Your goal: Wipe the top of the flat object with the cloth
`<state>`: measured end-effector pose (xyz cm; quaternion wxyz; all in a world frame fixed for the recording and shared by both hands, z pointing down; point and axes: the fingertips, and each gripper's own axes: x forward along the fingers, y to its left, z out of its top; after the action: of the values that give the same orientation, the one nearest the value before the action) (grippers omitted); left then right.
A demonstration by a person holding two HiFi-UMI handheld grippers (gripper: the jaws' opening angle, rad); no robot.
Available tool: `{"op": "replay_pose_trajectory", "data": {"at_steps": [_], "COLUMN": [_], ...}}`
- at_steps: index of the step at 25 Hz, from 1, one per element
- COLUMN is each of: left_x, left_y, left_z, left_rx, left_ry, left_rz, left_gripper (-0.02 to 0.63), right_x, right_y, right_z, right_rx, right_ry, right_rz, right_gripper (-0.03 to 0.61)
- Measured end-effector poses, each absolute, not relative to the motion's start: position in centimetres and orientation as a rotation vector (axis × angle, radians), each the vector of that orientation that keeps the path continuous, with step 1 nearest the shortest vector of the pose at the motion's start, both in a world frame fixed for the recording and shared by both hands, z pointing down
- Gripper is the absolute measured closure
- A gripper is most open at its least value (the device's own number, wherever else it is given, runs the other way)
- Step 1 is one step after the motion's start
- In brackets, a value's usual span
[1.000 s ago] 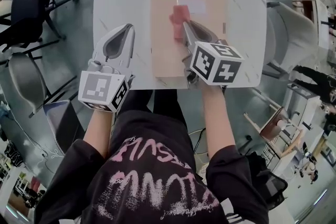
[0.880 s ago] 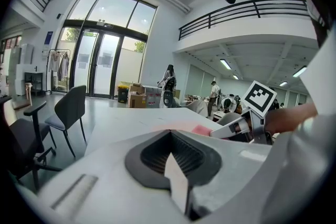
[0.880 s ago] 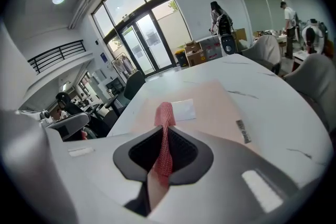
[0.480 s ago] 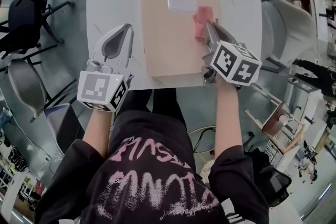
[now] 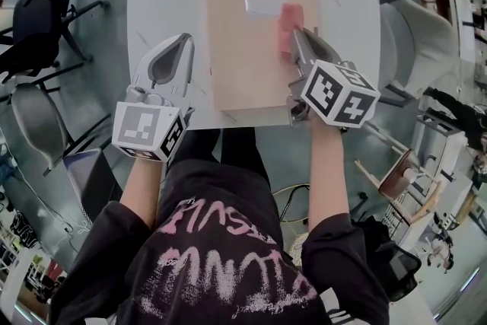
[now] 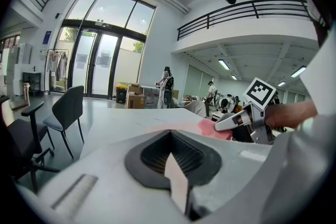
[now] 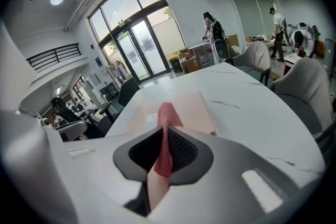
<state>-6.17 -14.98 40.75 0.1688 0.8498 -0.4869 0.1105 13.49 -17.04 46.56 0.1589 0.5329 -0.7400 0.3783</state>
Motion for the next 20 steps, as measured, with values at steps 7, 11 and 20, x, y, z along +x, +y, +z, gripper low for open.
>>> {"op": "replay_pose_trajectory", "data": {"at_steps": [7,11,20], "left_x": [-7.9,-9.4,-12.9], "left_y": [-14.7,-14.4,-13.4], "left_z": [40.9,40.8,40.8], "left_rx": [2.405,2.386,2.325], "left_ry": [-1.428,-1.464,-1.542], "left_rz": [0.289,0.285,0.273], "left_gripper": [0.614,0.614,0.614], "right_x": [8.8,4.7,-3.9], "right_y": [-17.5,-17.3,-14.7], "right_z": [45.2,45.0,45.7], "right_rx": [1.421,1.329,1.079], "right_ry": [-2.203,-2.256,-2.322], "right_rz": [1.071,1.078,1.09], "right_gripper": [0.531,0.53,0.53]}}
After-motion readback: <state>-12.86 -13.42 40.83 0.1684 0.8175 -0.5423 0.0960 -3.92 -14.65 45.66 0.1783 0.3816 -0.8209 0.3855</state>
